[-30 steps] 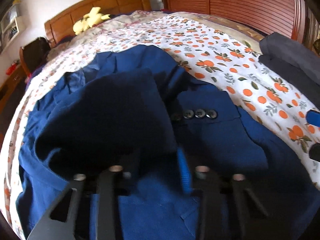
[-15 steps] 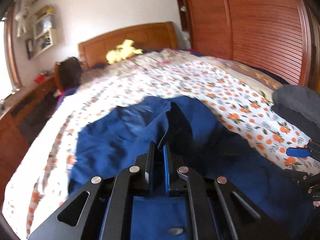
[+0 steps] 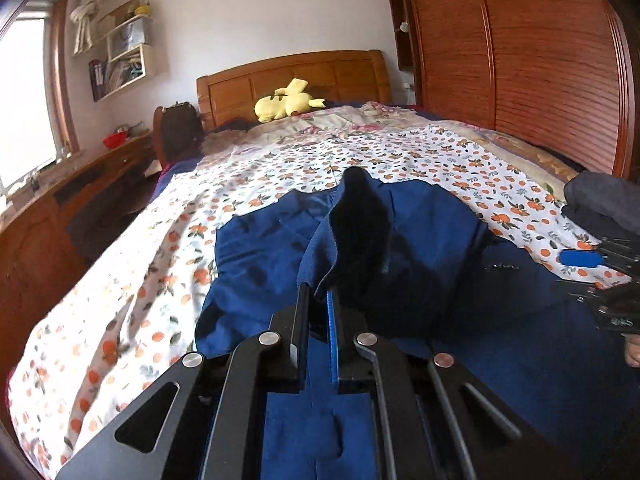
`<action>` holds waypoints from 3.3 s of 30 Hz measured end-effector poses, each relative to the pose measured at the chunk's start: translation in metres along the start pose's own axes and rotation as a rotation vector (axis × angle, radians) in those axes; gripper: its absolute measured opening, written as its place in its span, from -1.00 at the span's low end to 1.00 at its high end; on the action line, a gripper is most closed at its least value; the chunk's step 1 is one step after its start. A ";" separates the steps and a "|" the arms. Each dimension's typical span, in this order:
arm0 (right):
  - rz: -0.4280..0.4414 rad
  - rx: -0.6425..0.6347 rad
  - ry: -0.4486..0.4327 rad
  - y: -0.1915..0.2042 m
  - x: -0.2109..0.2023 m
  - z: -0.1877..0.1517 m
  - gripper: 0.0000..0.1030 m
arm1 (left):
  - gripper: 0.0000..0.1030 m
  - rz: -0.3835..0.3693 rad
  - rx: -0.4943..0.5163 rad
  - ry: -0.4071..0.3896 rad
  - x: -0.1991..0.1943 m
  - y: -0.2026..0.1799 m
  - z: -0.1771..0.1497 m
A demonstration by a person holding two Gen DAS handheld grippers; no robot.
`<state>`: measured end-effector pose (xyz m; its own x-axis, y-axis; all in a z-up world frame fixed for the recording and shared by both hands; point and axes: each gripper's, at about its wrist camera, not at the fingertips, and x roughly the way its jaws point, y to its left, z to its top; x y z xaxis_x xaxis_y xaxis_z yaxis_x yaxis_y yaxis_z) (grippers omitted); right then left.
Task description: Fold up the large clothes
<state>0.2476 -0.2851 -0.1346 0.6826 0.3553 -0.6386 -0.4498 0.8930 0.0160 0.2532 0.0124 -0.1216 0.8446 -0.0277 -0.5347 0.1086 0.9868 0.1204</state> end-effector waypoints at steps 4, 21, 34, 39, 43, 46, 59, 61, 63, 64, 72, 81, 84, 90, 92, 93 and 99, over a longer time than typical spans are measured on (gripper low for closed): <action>-0.010 -0.007 0.026 0.004 0.012 0.002 -0.03 | -0.84 -0.047 -0.069 0.019 -0.013 0.008 -0.023; -0.014 -0.035 0.072 0.022 0.036 0.003 -0.03 | -0.75 -0.026 -0.044 0.146 -0.002 0.005 -0.089; -0.005 -0.041 0.070 0.023 0.035 0.002 -0.03 | -0.65 0.036 -0.106 0.205 -0.017 0.042 -0.117; -0.004 -0.041 0.069 0.021 0.033 0.000 -0.03 | -0.39 0.063 -0.117 0.171 -0.034 0.053 -0.113; -0.003 -0.041 0.065 0.021 0.032 0.000 -0.03 | -0.13 0.077 -0.103 0.135 -0.046 0.052 -0.104; 0.000 -0.047 0.064 0.022 0.031 -0.001 -0.03 | 0.03 0.069 -0.101 0.119 -0.045 0.051 -0.096; 0.004 -0.049 0.058 0.024 0.028 -0.002 0.07 | 0.03 -0.013 -0.151 0.262 0.008 0.048 -0.116; 0.005 -0.047 0.055 0.025 0.027 -0.002 0.07 | -0.43 -0.029 -0.146 0.271 0.010 0.046 -0.119; 0.005 -0.047 0.054 0.025 0.026 -0.002 0.08 | -0.78 -0.028 -0.133 0.277 0.012 0.043 -0.119; 0.005 -0.047 0.055 0.025 0.026 -0.002 0.08 | -0.83 -0.022 -0.126 0.272 0.011 0.042 -0.118; 0.002 -0.051 0.053 0.023 0.024 -0.002 0.08 | -0.88 -0.075 -0.127 0.150 -0.042 0.032 -0.095; 0.003 -0.067 0.060 0.026 0.025 -0.003 0.08 | 0.71 -0.004 -0.119 0.078 -0.067 0.036 -0.090; 0.001 -0.074 0.059 0.029 0.025 -0.003 0.08 | 0.96 0.017 -0.133 0.052 -0.075 0.043 -0.091; 0.000 -0.071 0.034 0.035 0.018 -0.001 0.08 | 0.96 0.027 -0.140 0.054 -0.080 0.054 -0.096; 0.003 -0.068 0.022 0.037 0.014 0.000 0.08 | 0.96 0.038 -0.132 0.054 -0.081 0.056 -0.099; 0.008 -0.065 0.013 0.038 0.011 0.001 0.08 | 0.96 0.041 -0.130 0.056 -0.081 0.057 -0.100; 0.014 -0.060 -0.047 0.047 -0.009 0.004 0.31 | 0.96 0.059 -0.128 0.077 -0.078 0.066 -0.111</action>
<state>0.2226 -0.2454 -0.1245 0.7018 0.3815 -0.6016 -0.4923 0.8701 -0.0226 0.1357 0.0971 -0.1650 0.8045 0.0386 -0.5927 -0.0122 0.9988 0.0484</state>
